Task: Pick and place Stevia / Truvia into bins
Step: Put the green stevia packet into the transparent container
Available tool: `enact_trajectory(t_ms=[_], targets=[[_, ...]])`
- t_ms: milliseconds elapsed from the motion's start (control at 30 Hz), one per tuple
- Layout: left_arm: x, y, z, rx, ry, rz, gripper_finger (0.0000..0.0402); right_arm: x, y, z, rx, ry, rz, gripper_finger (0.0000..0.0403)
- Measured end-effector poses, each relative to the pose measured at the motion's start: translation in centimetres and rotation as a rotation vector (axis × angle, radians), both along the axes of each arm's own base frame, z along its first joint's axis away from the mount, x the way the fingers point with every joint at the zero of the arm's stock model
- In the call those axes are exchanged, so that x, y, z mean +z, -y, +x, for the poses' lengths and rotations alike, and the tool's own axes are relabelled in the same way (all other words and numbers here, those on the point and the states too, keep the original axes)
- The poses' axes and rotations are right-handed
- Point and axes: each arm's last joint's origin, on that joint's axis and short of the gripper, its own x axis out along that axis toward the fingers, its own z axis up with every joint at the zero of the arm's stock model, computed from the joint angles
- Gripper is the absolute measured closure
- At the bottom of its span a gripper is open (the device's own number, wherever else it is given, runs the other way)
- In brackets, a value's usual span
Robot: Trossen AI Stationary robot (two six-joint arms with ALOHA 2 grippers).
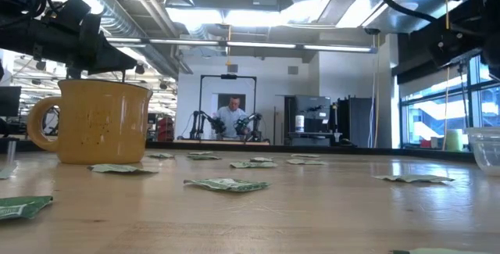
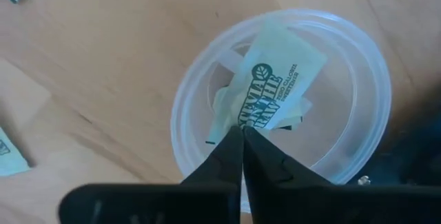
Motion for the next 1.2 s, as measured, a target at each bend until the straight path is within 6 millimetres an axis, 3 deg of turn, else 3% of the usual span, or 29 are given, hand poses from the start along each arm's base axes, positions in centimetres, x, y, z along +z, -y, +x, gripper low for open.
enact_trajectory(t_ms=[400,500,700,933,1200], targets=[[0.0,0.0,0.0,0.0,0.0,0.0,0.0327,0.7,-0.2,0.4,-0.048,0.016,0.017,0.0327],[0.0,0.0,0.0,0.0,0.0,0.0,0.0327,1.8,-1.0,1.7,-0.024,0.122,0.078,0.0323],[0.0,0.0,0.0,-0.001,0.0,0.0,0.0327,3.6,-3.5,4.4,0.199,0.414,0.226,0.0323],[0.0,0.0,0.0,-0.001,0.0,0.0,0.0327,1.7,-5.9,5.2,0.291,0.436,0.245,0.0322],[0.0,0.0,0.0,0.0,0.0,0.0,0.0327,-0.7,-7.8,5.5,0.207,0.376,0.275,0.0322]])
